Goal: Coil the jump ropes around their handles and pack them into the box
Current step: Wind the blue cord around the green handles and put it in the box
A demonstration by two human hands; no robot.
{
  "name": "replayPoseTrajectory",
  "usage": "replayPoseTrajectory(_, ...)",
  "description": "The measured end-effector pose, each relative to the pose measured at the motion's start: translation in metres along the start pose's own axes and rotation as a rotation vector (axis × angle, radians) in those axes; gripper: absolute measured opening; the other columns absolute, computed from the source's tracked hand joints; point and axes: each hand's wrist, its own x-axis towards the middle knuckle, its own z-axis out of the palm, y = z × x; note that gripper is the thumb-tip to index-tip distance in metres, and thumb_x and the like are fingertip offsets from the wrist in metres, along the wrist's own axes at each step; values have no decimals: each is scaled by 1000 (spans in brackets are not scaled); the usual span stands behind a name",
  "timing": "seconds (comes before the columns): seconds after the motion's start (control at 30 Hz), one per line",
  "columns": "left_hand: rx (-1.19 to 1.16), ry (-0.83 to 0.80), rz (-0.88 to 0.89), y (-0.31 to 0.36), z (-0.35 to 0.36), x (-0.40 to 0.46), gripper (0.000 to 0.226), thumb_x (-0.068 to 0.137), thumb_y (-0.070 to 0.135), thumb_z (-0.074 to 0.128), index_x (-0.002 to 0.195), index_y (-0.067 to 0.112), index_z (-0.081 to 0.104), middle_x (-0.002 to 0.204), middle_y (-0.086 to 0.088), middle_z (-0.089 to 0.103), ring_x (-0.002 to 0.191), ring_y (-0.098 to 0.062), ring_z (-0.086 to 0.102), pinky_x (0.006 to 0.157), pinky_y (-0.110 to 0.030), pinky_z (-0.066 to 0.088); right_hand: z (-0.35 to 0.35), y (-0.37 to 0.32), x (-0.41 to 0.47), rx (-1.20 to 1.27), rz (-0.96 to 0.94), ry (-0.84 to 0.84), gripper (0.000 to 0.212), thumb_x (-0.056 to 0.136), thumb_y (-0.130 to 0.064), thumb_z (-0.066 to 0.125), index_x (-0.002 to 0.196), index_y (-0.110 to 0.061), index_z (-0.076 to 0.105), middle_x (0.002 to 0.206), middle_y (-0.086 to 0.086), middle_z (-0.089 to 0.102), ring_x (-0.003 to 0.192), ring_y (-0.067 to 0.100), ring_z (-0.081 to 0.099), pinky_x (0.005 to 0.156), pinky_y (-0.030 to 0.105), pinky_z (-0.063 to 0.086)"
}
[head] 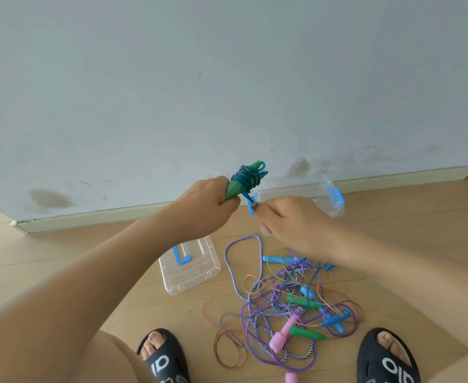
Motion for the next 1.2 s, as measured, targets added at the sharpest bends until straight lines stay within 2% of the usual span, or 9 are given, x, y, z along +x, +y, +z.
replayPoseTrajectory(0.2, 319, 22, 31, -7, 18, 6, 19, 100, 22, 42, 86, 11, 38, 74, -2, 43, 65, -28, 48, 54, -34, 32, -9, -10, -7, -412, -177, 130, 43, 98, -39, 45, 63, -15, 38, 56, 0, 43, 56, 26, 44, 52, 36, 32)
replayPoseTrajectory(0.4, 608, -53, 285, 6, 34, 2, 14, 99, 20, 42, 108, 11, 47, 88, -3, 50, 77, -32, 60, 64, -40, 47, -39, -21, 4, -379, -319, 302, 43, 96, -45, 52, 67, -12, 51, 51, 2, 42, 51, 16, 38, 49, 30, 26)
replayPoseTrajectory(0.5, 524, -40, 395, 22, 34, -11, 20, 102, 31, 43, 103, 11, 44, 86, -4, 50, 80, -34, 60, 69, -46, 50, -49, -6, 18, -254, -260, 225, 50, 96, -49, 53, 64, -11, 46, 52, 0, 35, 52, 18, 30, 53, 34, 25)
replayPoseTrajectory(0.67, 303, 48, 511, 28, 20, -29, 21, 99, 34, 51, 96, 15, 40, 79, 5, 44, 69, -26, 45, 60, -35, 34, -54, 11, 30, 111, -135, -86, 57, 93, -48, 62, 62, -5, 40, 60, 4, 24, 53, 15, 21, 48, 26, 17)
replayPoseTrajectory(0.77, 53, 123, 434, 33, 13, -34, 11, 95, 26, 57, 94, 29, 47, 72, 8, 51, 64, -12, 48, 58, -25, 41, -39, 19, 34, 245, -42, -168, 40, 97, -10, 58, 60, -6, 45, 52, -1, 37, 47, 7, 31, 48, 22, 27)
replayPoseTrajectory(0.83, -52, 147, 326, 34, 8, -34, 25, 94, 20, 57, 81, 33, 40, 65, 9, 48, 60, -6, 47, 53, -16, 37, -27, 19, 32, 267, 33, -154, 37, 92, 3, 44, 58, -12, 37, 45, -11, 36, 41, 3, 27, 45, 15, 27)
replayPoseTrajectory(1.03, -133, -50, 42, 20, -8, -21, 11, 91, 24, 58, 83, 21, 52, 75, 2, 57, 65, -16, 49, 59, -33, 41, -7, 8, 16, 285, 96, -95, 52, 104, -42, 33, 59, -16, 32, 48, -6, 30, 45, 12, 22, 46, 23, 20)
replayPoseTrajectory(1.1, -179, -78, -7, 13, -13, -13, 12, 92, 23, 58, 87, 13, 63, 80, -3, 67, 67, -18, 55, 66, -37, 48, -8, 7, 5, 156, 53, -20, 57, 104, -46, 33, 59, -12, 40, 47, -3, 37, 45, 15, 30, 49, 28, 27)
replayPoseTrajectory(1.2, -102, -64, -104, -6, -16, -1, 20, 94, 22, 55, 86, 6, 63, 75, -2, 65, 62, -17, 53, 56, -28, 43, -6, 5, -10, -189, -120, 40, 55, 102, -47, 36, 64, -9, 47, 52, 7, 46, 50, 20, 37, 54, 37, 36)
